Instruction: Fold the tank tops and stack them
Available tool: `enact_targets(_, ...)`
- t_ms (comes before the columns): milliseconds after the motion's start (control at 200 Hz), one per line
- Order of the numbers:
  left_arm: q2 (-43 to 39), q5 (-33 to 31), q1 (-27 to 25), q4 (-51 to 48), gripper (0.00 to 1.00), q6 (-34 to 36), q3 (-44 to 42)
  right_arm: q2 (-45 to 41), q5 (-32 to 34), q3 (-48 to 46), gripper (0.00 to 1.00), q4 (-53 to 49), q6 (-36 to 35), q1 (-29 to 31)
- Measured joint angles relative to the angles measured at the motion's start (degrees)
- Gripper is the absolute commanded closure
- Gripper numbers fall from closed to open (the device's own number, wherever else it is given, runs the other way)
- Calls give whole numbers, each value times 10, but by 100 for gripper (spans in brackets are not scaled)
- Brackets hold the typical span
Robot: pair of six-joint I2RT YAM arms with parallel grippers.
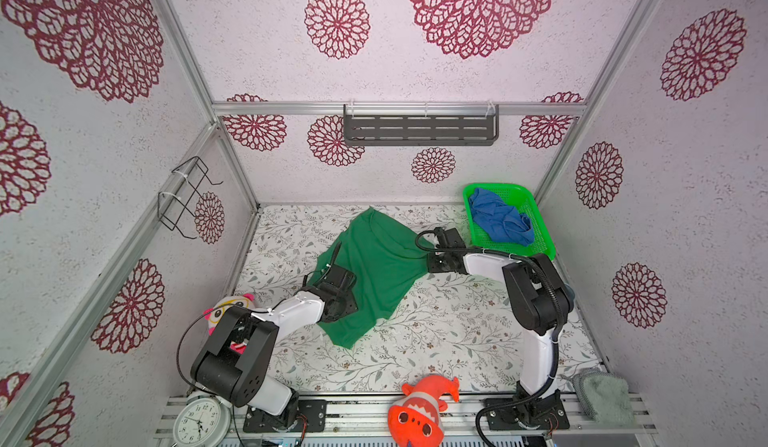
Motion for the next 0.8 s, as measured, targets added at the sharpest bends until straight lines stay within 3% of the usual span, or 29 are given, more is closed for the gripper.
enact_targets(315, 138, -14, 96, -53, 38, 108, 158, -139, 3, -182, 86, 19, 56, 9)
enact_targets(500, 235, -11, 124, -141, 38, 181, 298, -222, 2, -277, 84, 24, 130, 63)
enact_targets(570, 270, -17, 130, -170, 38, 207, 351, -256, -6, -303, 76, 11, 163, 97)
enact_targets(696, 313, -18, 143, -212, 37, 251, 426, -317, -26, -320, 51, -64, 203, 155)
enact_targets(801, 327, -30, 158, -244, 37, 287, 466, -362, 1, -295, 32, -146, 202, 162)
